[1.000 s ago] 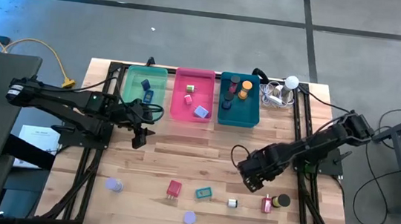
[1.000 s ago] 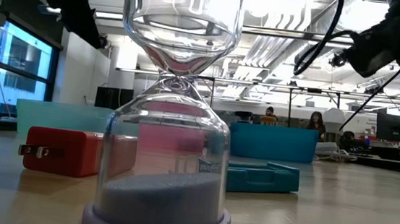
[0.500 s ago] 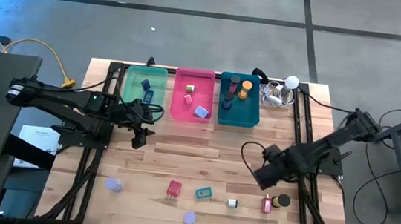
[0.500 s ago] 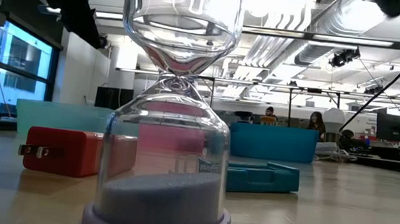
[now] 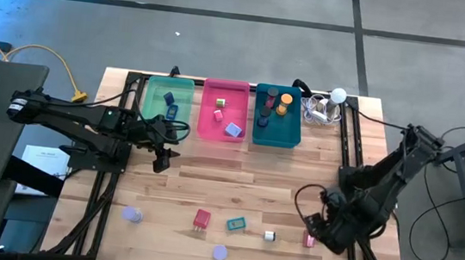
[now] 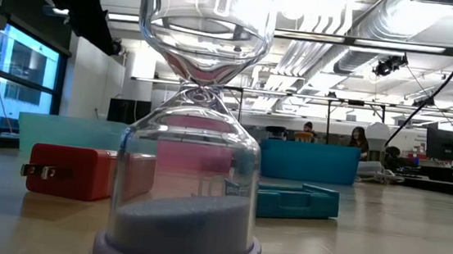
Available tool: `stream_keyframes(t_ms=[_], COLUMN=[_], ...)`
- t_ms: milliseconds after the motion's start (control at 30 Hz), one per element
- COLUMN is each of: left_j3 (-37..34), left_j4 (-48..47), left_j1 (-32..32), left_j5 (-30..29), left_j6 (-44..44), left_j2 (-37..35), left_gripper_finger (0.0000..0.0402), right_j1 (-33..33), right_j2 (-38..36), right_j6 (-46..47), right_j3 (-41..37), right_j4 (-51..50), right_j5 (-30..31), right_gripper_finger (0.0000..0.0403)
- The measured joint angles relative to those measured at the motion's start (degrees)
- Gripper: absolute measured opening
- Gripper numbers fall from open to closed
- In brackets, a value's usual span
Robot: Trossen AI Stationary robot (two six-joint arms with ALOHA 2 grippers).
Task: Pick & Place Office items
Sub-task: Put the green hourglass into the blue bin
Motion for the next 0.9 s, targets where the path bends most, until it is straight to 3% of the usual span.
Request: stream_keyframes(t_ms=[100,267,467,733,900], left_j3=[0.0,0.0,0.0,0.0,0.0], left_j4=[0.3,1.0,1.1,1.1,1.0], left_j1=[0.0,0.0,0.0,0.0,-0.3], left_j5=[0.3,0.5,0.5,0.5,0.5], left_j6=[-0.3,-0.5,-0.5,-0.5,-0.5], left_j2=[0.0,0.0,0.0,0.0,0.0], left_gripper_finger=[0.0191,0.0191,0.0191,0.0191,0.0191], right_j1=[0.9,0.4,2.3,6.8,7.7], right_j2=[0.5,0.5,0.5,0.6,0.7], right_j6=[-3.4,-3.5,3.3,13.6,15.5], right_j3=[0.0,0.0,0.0,-1.8,-3.5], right_j4=[3.2,1.9,1.9,3.0,3.0], right_j5=[4.5,2.1,-2.9,-3.4,-3.2], right_gripper_finger=[0.027,0.027,0.027,0.027,0.027])
